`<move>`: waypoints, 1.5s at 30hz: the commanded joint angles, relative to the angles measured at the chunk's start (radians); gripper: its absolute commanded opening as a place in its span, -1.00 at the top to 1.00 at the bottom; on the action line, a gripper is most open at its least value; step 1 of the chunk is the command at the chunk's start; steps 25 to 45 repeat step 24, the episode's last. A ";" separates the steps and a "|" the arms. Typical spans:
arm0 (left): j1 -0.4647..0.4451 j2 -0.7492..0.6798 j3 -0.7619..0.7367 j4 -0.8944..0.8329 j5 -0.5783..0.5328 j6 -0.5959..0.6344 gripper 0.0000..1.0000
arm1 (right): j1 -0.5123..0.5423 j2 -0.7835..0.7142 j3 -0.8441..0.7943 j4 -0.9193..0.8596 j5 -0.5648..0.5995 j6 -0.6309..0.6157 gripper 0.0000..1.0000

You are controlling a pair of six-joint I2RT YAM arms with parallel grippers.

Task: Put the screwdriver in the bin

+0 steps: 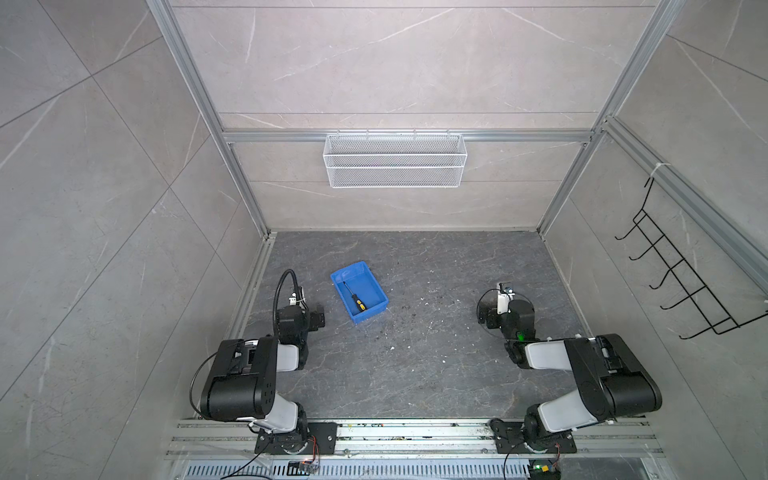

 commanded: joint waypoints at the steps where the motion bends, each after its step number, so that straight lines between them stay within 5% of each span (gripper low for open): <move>1: 0.016 -0.003 0.037 0.030 0.035 -0.028 -1.00 | -0.008 -0.006 0.035 0.028 -0.039 0.021 -0.98; 45: 0.016 -0.010 0.034 0.022 0.032 -0.027 -1.00 | -0.007 -0.002 0.033 0.041 -0.041 0.017 -0.98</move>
